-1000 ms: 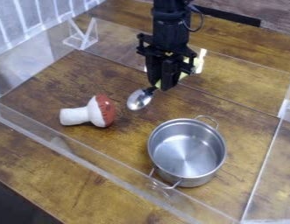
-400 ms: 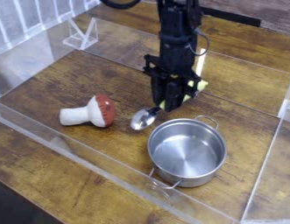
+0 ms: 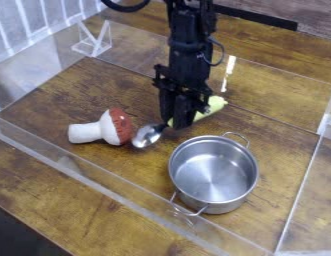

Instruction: Move the green spoon to the right

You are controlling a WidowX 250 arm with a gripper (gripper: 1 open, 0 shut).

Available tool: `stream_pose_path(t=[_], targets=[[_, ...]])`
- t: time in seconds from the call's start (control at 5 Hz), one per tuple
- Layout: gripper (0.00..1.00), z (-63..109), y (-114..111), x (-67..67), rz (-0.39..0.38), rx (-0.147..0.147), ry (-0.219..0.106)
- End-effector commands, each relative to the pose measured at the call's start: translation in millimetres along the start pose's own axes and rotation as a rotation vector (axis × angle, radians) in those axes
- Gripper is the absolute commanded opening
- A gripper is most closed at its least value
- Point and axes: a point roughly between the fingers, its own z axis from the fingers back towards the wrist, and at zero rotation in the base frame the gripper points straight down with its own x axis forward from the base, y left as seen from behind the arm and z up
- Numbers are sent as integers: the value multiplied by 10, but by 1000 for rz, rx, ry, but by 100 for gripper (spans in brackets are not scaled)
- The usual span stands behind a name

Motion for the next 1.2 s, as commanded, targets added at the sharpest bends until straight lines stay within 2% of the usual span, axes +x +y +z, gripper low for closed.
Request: stream_pose_path(t=[0.0, 0.2, 0.4, 0.8, 1.0], targets=[[0, 693, 143, 8, -18, 46, -149], [0, 807, 55, 40, -54, 37, -166], [0, 863, 52, 245, -97, 47, -176], [0, 578, 45, 869, -233, 28, -181], [0, 430, -61, 926, -279, 21, -171]])
